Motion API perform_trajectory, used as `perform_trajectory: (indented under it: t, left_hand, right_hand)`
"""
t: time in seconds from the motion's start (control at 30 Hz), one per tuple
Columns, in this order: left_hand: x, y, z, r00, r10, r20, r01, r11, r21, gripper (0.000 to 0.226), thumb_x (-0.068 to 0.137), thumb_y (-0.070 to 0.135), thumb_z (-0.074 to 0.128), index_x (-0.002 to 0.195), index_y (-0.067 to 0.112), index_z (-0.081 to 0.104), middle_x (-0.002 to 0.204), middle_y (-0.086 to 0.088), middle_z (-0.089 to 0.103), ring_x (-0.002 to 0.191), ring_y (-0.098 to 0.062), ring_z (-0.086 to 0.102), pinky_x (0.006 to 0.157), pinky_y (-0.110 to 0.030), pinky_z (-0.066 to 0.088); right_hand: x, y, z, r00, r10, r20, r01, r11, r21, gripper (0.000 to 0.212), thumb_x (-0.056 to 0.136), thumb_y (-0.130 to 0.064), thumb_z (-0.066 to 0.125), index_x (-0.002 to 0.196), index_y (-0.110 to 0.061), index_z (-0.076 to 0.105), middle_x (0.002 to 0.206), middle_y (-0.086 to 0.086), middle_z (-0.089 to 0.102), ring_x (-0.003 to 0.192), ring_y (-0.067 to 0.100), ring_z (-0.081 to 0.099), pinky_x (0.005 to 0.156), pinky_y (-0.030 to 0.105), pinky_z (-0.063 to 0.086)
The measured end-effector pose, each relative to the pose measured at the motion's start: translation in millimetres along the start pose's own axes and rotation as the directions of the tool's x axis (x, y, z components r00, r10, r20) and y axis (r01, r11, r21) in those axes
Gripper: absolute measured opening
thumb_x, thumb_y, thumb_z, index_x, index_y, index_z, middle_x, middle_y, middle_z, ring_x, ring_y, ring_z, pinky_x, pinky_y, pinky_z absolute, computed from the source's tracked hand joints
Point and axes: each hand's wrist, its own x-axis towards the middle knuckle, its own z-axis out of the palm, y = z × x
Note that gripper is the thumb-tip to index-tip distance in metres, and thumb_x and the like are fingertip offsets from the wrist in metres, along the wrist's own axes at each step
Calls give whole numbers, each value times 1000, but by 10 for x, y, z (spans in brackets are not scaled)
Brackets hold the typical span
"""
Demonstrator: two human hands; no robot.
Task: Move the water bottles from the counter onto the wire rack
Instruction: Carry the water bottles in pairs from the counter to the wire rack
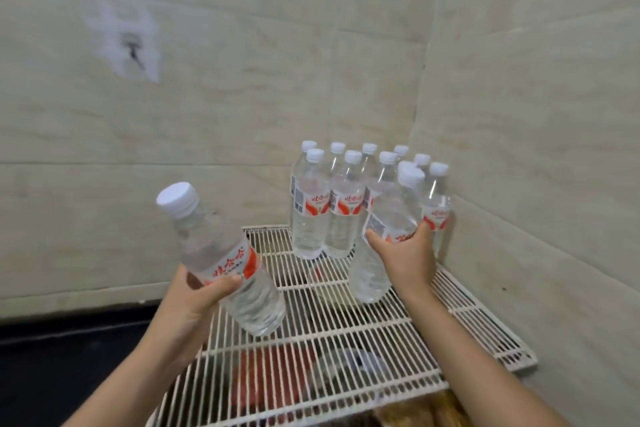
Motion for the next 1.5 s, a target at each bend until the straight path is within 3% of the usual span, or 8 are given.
perform_trajectory:
  t: [0.1,0.27,0.63,0.93,1.13,1.33,1.43,1.5]
  left_hand:
    - [24,20,16,998,-8,-56,13,996,91,68,55,12,78,119,12,54,104,-12,70,97,-24,67,88,-37,46]
    - [131,-28,6,989,-20,-145,44,986,161,64,55,6,75,116,8,56,103,-14,71,97,-27,67,78,-31,48]
    - [784,-233,540,983,-143,-111,168,949,267,59,60,7,75,114,15,53,104,-6,70,96,-20,67,76,-29,51]
    - [1418,-469,1109,987,-160,14,141,902,407,44,68,0,73,97,27,55,92,8,70,86,-7,68,62,-15,50]
    - [1405,-533,1114,990,-121,-78,142,903,406,68,64,-4,75,120,20,43,107,-1,62,94,-11,63,65,-18,53]
    - [1257,-558,1055,976,-75,-203,168,854,493,64,68,8,76,121,13,41,120,-2,54,109,-16,54,95,-33,47]
    - [1065,-567,898,965,-58,-257,199,800,566,56,73,13,73,120,17,44,108,7,53,104,-14,53,84,-24,48]
    - [882,-518,685,959,-33,-281,195,796,572,49,77,15,71,118,22,45,102,11,52,99,-12,54,72,-16,45]
  right_hand:
    - [237,-8,375,998,25,64,-22,999,-48,65,62,-49,78,102,-14,40,90,0,55,70,17,48,59,25,36]
    - [369,7,809,997,3,72,5,994,-106,90,62,-53,77,130,-9,39,124,13,58,101,32,61,76,39,51]
    - [515,81,657,954,-62,292,224,797,-561,79,72,-66,59,114,-2,39,97,11,68,85,28,68,56,29,41]
    - [532,83,533,932,-83,353,250,853,-458,67,80,-59,54,119,-4,44,101,8,67,91,27,66,67,32,49]
    - [508,32,493,936,-166,311,303,829,-470,63,86,-58,45,117,-4,46,96,6,68,86,23,67,56,27,40]
    - [453,-49,429,936,-235,261,337,812,-477,63,88,-55,42,123,-2,44,100,10,67,82,26,66,50,25,28]
    - [397,-104,410,920,-359,160,392,869,-302,54,91,-43,49,124,0,48,89,13,69,66,24,63,51,22,32]
    - [319,-122,446,823,-558,111,567,819,-91,35,87,-26,59,107,3,60,64,10,66,45,15,49,43,17,35]
